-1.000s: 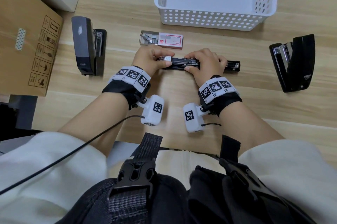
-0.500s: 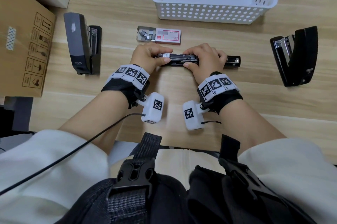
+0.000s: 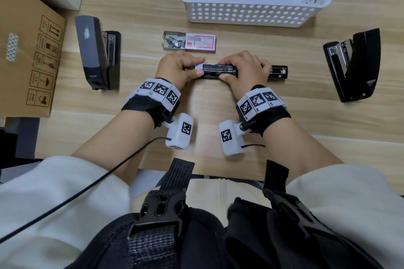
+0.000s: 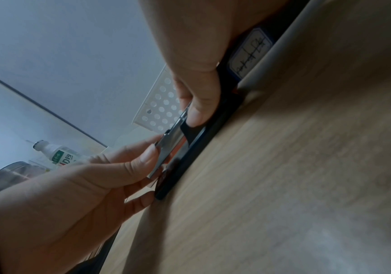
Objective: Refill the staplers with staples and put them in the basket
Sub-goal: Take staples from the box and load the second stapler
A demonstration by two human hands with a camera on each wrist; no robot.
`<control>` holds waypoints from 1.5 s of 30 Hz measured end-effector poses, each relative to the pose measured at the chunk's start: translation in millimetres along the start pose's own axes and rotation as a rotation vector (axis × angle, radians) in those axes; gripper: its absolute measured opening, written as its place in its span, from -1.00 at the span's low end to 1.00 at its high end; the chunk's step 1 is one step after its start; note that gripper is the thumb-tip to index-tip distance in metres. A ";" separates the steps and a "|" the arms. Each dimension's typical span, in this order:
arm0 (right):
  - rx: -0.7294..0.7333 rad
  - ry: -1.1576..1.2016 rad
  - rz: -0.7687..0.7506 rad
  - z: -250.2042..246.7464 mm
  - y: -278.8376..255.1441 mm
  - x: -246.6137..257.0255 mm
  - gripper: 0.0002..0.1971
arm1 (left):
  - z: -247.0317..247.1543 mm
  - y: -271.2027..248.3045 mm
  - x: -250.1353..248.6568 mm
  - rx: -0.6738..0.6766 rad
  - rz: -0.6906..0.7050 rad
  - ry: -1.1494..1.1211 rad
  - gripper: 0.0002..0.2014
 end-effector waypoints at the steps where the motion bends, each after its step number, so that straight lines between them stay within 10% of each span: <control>1: 0.001 -0.002 0.000 0.1 0.1 0.0 -0.75 | 0.1 -0.9 -0.7 0.006 -0.002 0.007 -0.59; 6: 0.001 0.014 -0.001 -0.2 0.6 0.4 -0.74 | -0.4 -5.2 3.1 0.064 -0.091 -0.092 -0.39; 10: 0.009 0.010 -0.003 -0.5 0.7 0.9 -0.74 | -13.0 -6.0 2.6 -0.019 -0.120 -0.202 -0.59; 17: 0.013 0.007 0.002 -0.5 0.5 0.6 -0.74 | -70.5 18.7 -3.4 -0.287 -0.075 0.206 -0.81; 25: 0.021 0.005 0.008 0.6 0.6 -0.5 -0.75 | -58.0 46.9 -13.9 0.047 -0.037 0.751 -0.72; 45: 0.030 0.003 0.006 1.0 -0.2 0.2 -0.73 | -67.3 55.9 -10.4 0.050 -0.227 0.641 -0.73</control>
Point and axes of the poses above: each hand's wrist, its own y-axis towards the middle knuckle, its own z-axis out of the palm, x = y × z, the point moved 8 cm from there along y, towards the middle knuckle, and after that the axes turned 1 degree about -y, right-handed, at the moved point
